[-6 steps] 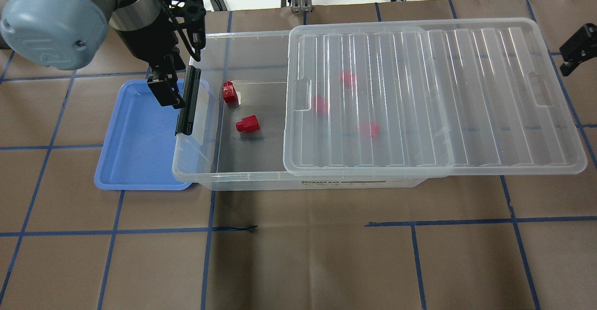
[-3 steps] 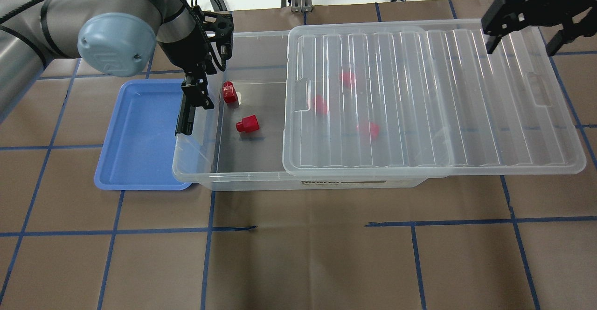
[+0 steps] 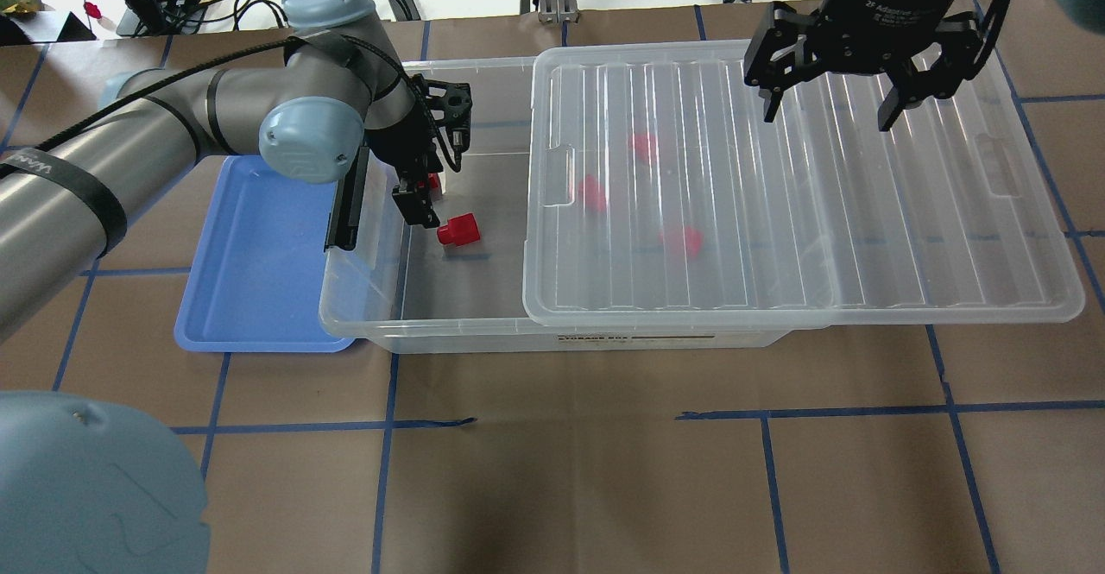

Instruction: Place red block in blue tray from box

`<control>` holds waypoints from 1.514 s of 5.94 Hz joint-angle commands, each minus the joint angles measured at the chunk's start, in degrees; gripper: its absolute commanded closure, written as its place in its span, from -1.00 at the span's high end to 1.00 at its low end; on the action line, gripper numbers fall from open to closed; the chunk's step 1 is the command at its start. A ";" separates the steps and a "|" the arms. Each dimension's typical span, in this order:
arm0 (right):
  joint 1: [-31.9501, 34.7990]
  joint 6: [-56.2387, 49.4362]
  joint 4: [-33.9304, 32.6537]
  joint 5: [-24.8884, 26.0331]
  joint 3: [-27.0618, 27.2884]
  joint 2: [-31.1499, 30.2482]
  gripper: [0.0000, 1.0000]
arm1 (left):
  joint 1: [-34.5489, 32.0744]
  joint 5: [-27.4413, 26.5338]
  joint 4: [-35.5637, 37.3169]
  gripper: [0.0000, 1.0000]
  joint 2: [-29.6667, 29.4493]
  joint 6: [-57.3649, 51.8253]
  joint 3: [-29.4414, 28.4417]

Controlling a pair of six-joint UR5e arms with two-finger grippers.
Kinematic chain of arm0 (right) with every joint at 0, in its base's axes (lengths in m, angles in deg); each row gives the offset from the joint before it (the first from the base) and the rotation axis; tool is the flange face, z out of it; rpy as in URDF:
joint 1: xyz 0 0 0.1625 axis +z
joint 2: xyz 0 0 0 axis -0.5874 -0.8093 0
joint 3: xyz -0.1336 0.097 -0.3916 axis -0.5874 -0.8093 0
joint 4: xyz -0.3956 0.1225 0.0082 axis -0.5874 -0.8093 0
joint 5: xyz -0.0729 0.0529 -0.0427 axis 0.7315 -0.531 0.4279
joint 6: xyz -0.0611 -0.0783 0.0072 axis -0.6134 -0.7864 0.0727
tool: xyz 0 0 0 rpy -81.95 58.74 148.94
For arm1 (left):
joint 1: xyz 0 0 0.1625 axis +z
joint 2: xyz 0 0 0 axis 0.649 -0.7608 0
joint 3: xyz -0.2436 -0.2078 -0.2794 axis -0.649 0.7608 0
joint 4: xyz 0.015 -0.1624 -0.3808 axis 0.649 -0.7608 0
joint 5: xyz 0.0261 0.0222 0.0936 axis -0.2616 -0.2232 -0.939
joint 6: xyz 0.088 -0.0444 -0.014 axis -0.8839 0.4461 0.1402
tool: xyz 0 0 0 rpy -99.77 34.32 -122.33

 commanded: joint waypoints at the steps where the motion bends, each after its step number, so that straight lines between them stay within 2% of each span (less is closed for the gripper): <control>1: -0.23 -3.88 -0.17 -0.79 0.10 0.40 1.00 | -1.55 -0.56 2.43 0.94 -2.57 -0.02 0.52; 4: -1.29 -4.27 -0.08 -0.97 0.62 0.40 1.00 | -1.55 -0.66 2.34 0.89 -4.25 0.16 0.53; 5: -1.29 -4.27 -0.08 -0.97 0.71 0.40 1.00 | -1.55 -0.66 2.69 0.70 -4.86 0.33 0.53; 6: -1.20 -4.27 -0.08 -0.97 0.71 0.40 1.00 | -1.55 -0.74 4.00 0.21 -5.13 0.16 0.61; 7: -1.20 -4.18 -0.08 -0.97 0.71 0.40 1.00 | -1.55 -0.83 3.83 -0.59 -5.04 0.42 0.79; 8: -1.20 -4.18 -0.08 -0.88 0.71 0.40 1.00 | -1.55 -0.83 3.92 -0.81 -4.61 0.42 1.22; 9: -1.20 -4.27 -0.26 -0.71 0.71 0.40 1.00 | -1.55 -1.01 3.14 -0.86 -3.12 0.68 1.14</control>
